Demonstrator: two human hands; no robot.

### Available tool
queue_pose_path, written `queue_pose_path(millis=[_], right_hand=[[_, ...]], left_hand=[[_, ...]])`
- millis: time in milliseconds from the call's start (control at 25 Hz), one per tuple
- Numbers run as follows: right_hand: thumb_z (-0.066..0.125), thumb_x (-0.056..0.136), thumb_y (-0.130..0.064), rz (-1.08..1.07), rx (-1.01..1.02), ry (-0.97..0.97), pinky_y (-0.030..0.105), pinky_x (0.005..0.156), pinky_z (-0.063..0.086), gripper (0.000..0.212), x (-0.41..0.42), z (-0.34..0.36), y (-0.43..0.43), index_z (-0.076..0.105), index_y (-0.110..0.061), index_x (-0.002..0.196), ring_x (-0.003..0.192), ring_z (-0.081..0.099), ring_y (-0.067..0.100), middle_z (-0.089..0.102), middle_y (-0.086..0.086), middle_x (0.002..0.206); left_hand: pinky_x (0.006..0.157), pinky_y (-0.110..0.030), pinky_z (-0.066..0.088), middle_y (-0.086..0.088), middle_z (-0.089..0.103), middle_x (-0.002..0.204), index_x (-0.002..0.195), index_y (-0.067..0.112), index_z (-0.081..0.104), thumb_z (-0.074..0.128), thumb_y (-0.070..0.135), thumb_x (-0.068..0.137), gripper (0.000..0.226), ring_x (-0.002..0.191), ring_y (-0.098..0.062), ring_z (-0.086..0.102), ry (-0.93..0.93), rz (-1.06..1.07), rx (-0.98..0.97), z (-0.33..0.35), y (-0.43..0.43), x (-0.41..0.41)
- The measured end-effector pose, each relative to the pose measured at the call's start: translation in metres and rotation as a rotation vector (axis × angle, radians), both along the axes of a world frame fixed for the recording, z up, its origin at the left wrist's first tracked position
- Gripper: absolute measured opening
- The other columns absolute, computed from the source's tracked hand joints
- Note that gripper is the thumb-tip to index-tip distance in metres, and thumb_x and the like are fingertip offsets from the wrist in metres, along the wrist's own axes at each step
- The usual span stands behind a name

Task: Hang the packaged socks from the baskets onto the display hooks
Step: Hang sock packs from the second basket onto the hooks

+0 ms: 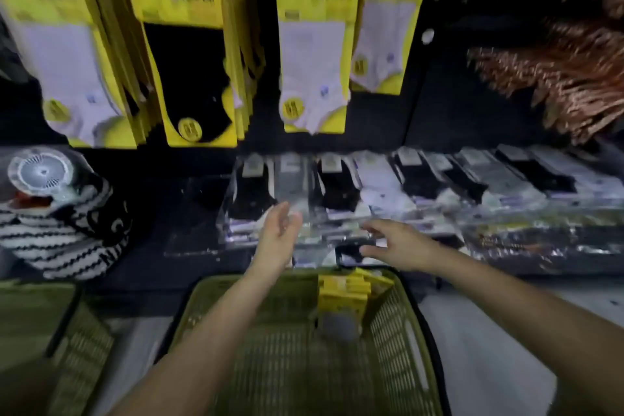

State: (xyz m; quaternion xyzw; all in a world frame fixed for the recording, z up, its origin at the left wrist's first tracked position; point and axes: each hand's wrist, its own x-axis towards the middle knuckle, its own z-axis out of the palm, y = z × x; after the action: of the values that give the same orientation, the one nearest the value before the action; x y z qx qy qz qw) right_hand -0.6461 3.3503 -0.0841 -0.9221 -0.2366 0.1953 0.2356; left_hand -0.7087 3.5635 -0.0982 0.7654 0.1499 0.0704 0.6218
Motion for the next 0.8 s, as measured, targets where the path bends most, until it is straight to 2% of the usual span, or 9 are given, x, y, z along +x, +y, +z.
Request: queue_pose_path(millis=[40,120,240,320,480,640,720,800], right_hand=[[0.059,0.089,-0.039,0.028,-0.093,0.010,0.017,0.088,0.036,0.057,-0.004,-0.016,-0.009,0.042,-0.014,0.138,0.123,0.049,0.019,0.048,0.006,0.139],[0.060,0.088,-0.040,0.053,-0.262,0.007,0.024,0.091,0.039,0.054,-0.008,-0.040,-0.021,0.046,-0.015,0.134,0.121,0.050,0.023,0.049,0.006,0.136],[0.058,0.089,-0.041,0.069,-0.414,-0.065,0.037,0.088,0.046,0.042,-0.011,-0.068,-0.031,0.055,-0.015,0.122,0.111,0.054,0.026,0.053,0.008,0.120],[0.055,0.090,-0.038,0.059,-0.412,-0.093,0.038,0.081,0.047,0.038,-0.014,-0.082,-0.033,0.053,-0.016,0.121,0.108,0.055,0.027,0.056,0.009,0.117],[0.054,0.090,-0.028,0.001,-0.429,-0.191,0.034,0.061,0.040,0.032,-0.012,-0.106,-0.029,0.040,-0.014,0.115,0.093,0.061,0.033,0.064,0.010,0.103],[0.051,0.091,-0.019,-0.012,-0.399,-0.176,0.034,0.062,0.042,0.016,-0.005,-0.121,-0.023,0.045,-0.016,0.106,0.090,0.061,0.032,0.065,0.008,0.100],[0.047,0.094,-0.023,-0.014,-0.336,-0.168,0.035,0.066,0.043,0.010,-0.002,-0.125,-0.019,0.052,-0.020,0.102,0.092,0.060,0.031,0.066,0.007,0.100],[0.046,0.095,-0.031,-0.045,-0.234,-0.183,0.033,0.066,0.043,0.014,0.002,-0.123,-0.013,0.058,-0.023,0.097,0.091,0.060,0.027,0.067,0.004,0.095]], left_hand=[[0.088,-0.011,0.032,-0.008,0.045,0.139,0.138,0.007,0.038,0.048,0.024,0.096,0.046,0.116,-0.008,0.043,0.036,-0.037,0.039,-0.014,-0.008,-0.005],[0.086,-0.013,0.035,-0.013,0.049,0.134,0.134,0.004,0.042,0.051,0.018,0.095,0.042,0.112,-0.013,0.048,0.108,-0.109,0.105,-0.039,-0.021,-0.009],[0.099,-0.026,0.037,-0.012,0.046,0.139,0.136,0.006,0.041,0.056,0.020,0.092,0.048,0.124,-0.023,0.047,0.217,-0.258,0.221,-0.071,-0.034,-0.012],[0.105,-0.032,0.037,-0.009,0.042,0.143,0.139,0.010,0.036,0.059,0.027,0.091,0.056,0.128,-0.024,0.044,0.266,-0.352,0.369,-0.088,-0.037,-0.011],[0.098,-0.036,0.041,-0.011,0.043,0.137,0.138,0.016,0.036,0.063,0.030,0.086,0.059,0.119,-0.027,0.051,0.371,-0.392,0.607,-0.113,-0.034,-0.005],[0.101,-0.033,0.039,-0.010,0.041,0.135,0.137,0.016,0.039,0.066,0.024,0.083,0.060,0.120,-0.027,0.050,0.392,-0.430,0.640,-0.129,-0.043,0.000],[0.097,-0.030,0.039,-0.009,0.042,0.130,0.130,0.015,0.044,0.067,0.023,0.082,0.055,0.116,-0.026,0.051,0.371,-0.427,0.640,-0.132,-0.047,0.003],[0.094,-0.030,0.039,-0.009,0.043,0.126,0.126,0.014,0.046,0.068,0.022,0.081,0.051,0.113,-0.026,0.052,0.356,-0.441,0.638,-0.132,-0.048,0.005]])
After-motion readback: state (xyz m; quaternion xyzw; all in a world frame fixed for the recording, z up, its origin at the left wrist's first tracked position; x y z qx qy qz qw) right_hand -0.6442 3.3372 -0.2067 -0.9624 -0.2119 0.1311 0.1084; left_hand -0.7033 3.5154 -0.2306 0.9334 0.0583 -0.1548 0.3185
